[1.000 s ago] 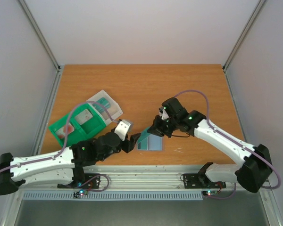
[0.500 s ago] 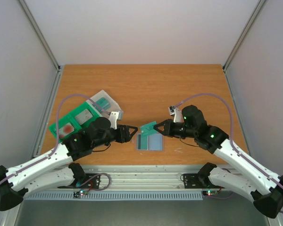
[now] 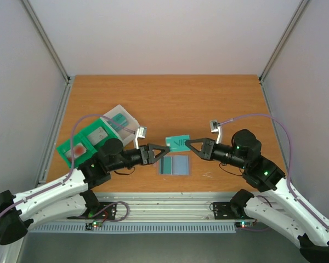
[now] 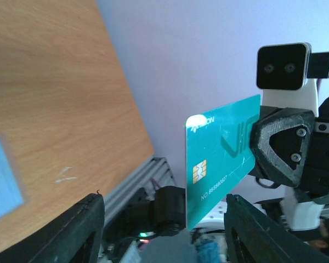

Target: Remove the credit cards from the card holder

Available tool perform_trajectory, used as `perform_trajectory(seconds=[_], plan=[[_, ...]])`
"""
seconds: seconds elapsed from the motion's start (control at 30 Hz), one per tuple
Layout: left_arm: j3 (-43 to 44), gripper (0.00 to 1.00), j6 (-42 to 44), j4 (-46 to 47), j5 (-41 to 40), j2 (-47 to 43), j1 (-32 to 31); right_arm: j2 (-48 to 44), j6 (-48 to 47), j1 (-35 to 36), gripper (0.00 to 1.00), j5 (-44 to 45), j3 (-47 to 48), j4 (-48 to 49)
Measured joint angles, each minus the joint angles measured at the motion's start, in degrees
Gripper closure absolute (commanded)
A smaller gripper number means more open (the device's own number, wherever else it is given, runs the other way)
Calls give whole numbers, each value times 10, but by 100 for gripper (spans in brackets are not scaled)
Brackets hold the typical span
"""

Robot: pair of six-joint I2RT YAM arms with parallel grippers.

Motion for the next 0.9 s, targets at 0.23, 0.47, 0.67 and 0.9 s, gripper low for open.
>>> perform_trajectory(seconds=[0.23, 0.47, 0.67, 0.9], plan=[[-5, 80, -36, 75, 24, 2, 0, 0, 24, 0, 99, 3, 0, 14], [-5, 100, -42, 96, 33, 2, 2, 0, 41, 0, 94, 11, 0, 16], [-4, 100, -23, 83, 29, -10, 2, 5, 45, 0, 71, 23, 0, 2], [6, 100, 32, -9, -22, -35, 2, 6, 36, 0, 19, 47, -1, -47]])
